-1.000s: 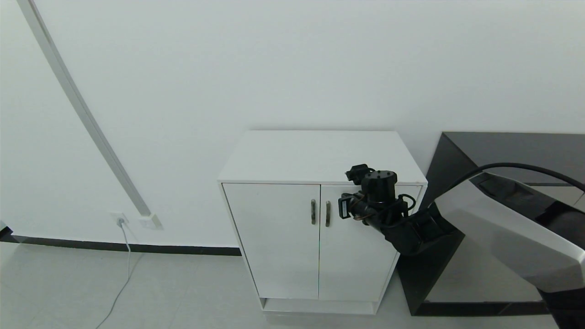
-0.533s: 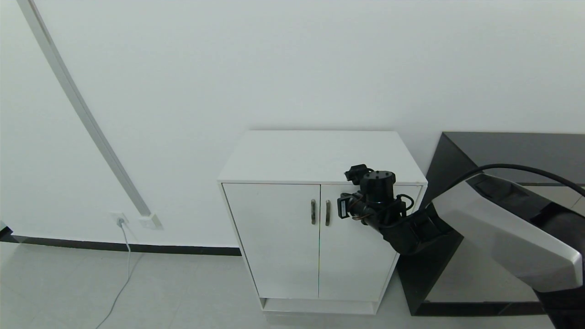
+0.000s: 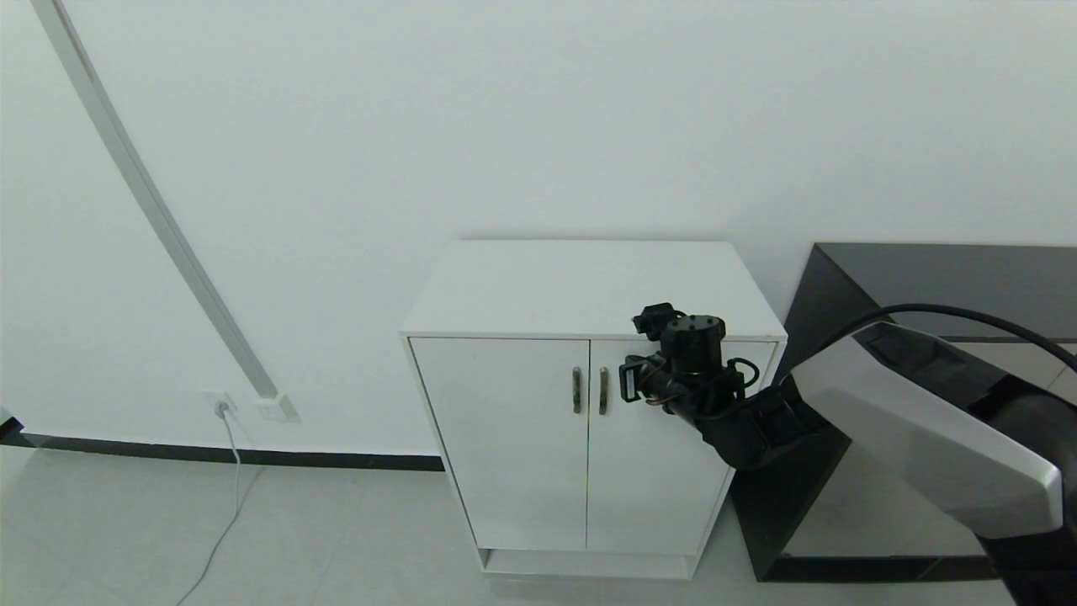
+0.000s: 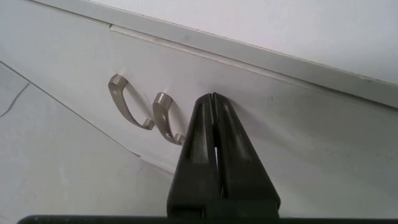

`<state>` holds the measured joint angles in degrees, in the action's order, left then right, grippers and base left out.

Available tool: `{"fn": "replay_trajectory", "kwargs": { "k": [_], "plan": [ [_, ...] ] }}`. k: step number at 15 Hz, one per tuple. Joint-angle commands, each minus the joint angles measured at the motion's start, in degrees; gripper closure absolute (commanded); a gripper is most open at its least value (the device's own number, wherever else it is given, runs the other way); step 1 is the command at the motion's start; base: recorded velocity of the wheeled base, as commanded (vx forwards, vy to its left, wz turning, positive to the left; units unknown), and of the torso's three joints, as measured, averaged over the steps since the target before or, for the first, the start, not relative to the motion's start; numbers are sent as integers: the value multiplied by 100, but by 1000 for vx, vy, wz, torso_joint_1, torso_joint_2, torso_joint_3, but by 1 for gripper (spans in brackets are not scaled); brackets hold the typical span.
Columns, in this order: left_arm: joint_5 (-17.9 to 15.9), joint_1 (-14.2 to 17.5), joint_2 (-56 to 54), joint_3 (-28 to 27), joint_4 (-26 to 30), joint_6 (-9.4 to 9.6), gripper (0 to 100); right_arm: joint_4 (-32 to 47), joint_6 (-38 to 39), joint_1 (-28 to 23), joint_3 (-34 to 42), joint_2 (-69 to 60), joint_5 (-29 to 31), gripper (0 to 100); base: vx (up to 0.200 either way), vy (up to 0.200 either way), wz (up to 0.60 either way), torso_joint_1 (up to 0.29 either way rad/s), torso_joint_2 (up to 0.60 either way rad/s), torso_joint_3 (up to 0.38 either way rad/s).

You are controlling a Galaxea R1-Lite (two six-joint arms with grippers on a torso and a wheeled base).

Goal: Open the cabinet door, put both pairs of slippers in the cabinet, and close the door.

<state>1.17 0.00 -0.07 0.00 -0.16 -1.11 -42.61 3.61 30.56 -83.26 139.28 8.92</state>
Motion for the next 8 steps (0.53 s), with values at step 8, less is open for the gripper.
{"fn": "replay_trajectory", "kwargs": {
  "k": [8],
  "plan": [
    [6,0,7,0,-2,-3,100,-11,0,-33,-94,100,4,100,0,0,0,0,0,0]
  ]
}}
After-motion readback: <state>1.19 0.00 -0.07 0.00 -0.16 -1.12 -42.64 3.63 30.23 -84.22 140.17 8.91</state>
